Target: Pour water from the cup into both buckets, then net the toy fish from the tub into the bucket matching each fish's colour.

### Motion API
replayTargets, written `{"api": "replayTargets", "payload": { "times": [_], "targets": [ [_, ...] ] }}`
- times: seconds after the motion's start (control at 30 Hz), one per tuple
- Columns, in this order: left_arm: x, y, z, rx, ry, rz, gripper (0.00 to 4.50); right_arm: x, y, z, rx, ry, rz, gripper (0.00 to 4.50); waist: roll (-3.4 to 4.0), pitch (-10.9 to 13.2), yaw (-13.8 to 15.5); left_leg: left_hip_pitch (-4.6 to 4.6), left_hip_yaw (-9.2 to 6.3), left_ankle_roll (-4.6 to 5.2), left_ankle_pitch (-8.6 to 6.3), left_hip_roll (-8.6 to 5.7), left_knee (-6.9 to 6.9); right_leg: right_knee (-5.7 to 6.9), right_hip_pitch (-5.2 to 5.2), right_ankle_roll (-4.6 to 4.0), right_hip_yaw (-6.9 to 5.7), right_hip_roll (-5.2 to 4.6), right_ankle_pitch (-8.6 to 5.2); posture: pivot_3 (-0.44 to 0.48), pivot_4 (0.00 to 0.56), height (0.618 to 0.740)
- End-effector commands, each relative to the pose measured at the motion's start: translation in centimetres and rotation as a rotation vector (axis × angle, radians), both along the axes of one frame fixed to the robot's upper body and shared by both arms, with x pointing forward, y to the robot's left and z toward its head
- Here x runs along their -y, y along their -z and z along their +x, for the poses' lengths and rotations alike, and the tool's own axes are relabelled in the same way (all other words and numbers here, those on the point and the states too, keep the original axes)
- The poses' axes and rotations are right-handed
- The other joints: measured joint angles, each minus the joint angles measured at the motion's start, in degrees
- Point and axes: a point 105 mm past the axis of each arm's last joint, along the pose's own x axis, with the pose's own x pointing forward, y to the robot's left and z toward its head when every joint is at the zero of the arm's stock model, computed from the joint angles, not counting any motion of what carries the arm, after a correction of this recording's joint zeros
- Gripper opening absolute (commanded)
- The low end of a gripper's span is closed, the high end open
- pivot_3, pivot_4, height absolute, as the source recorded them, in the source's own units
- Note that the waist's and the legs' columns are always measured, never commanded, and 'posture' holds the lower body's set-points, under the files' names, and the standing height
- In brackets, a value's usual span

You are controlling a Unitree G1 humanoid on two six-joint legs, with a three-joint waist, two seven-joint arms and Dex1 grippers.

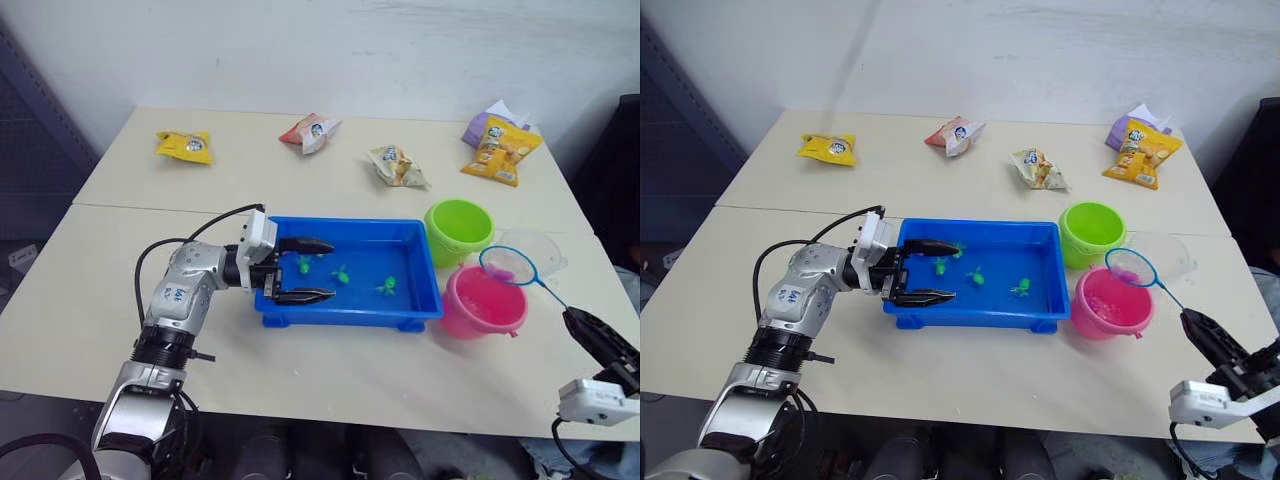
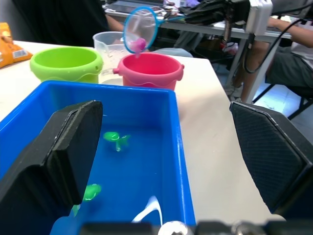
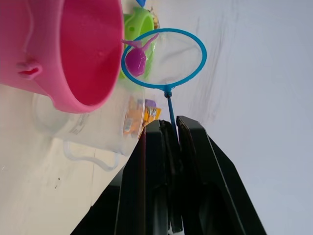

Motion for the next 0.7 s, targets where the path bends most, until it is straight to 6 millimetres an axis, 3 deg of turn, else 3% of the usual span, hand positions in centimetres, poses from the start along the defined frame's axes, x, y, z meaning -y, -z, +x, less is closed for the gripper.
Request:
{"api": "replayTargets", "payload": {
  "times": [0.03, 0.23, 0.37, 0.5, 0.6, 0.7],
  "targets": [
    [-0.4, -0.8, -0.1, 0.046, -0.014, -0.003, 4.48, 0.2, -0.7, -0.5, 0.071, -0.031, -0.085, 0.0, 0.0, 0.0, -0.01, 0.0, 0.0, 0.0, 0.0, 0.0, 0.0, 0.0, 0.0, 0.0, 0.0, 0.0, 0.0, 0.0, 0.15, 0.738],
    [-0.4, -1.0, 0.0, 0.052, -0.021, -0.003, 4.48, 0.9, 0.0, -0.5, 0.087, -0.029, -0.107, 0.0, 0.0, 0.0, -0.12, 0.02, 0.01, -0.03, 0.02, 0.0, -0.01, 0.03, 0.0, -0.02, 0.01, 0.02, -0.01, 0.0, 0.15, 0.738],
    [-0.9, -0.7, -0.1, 0.045, -0.042, 0.005, 4.48, 1.2, -1.6, -1.1, 0.199, 0.03, -0.074, 0.0, 0.0, 0.0, -0.07, 0.02, -0.01, -0.03, 0.02, 0.0, -0.03, 0.02, 0.0, -0.04, 0.01, 0.02, -0.02, 0.0, 0.15, 0.738],
    [-0.7, -0.5, 0.0, 0.044, -0.045, 0.003, 4.48, -0.2, -0.1, -1.0, 0.159, 0.005, -0.016, 0.0, 0.01, 0.0, -0.17, 0.04, -0.01, -0.03, 0.02, 0.02, -0.04, 0.03, 0.01, -0.04, 0.02, 0.02, -0.02, 0.0, 0.15, 0.738],
    [-0.8, -1.0, 0.3, 0.055, -0.055, -0.007, 4.48, -0.6, -0.8, -0.7, 0.177, -0.01, 0.058, 0.0, 0.01, -0.01, -0.17, 0.03, 0.0, -0.02, 0.02, 0.01, 0.0, 0.05, 0.01, -0.03, 0.02, 0.01, -0.02, 0.0, 0.15, 0.738],
    [-1.3, -0.9, 0.4, 0.053, -0.071, 0.002, 4.48, -2.4, -1.7, 0.0, 0.127, -0.096, 0.282, 0.0, 0.01, 0.0, -0.34, 0.04, 0.0, -0.01, 0.02, 0.01, -0.02, 0.06, 0.02, -0.03, 0.03, 0.01, -0.02, 0.0, 0.15, 0.738]
  ]
}}
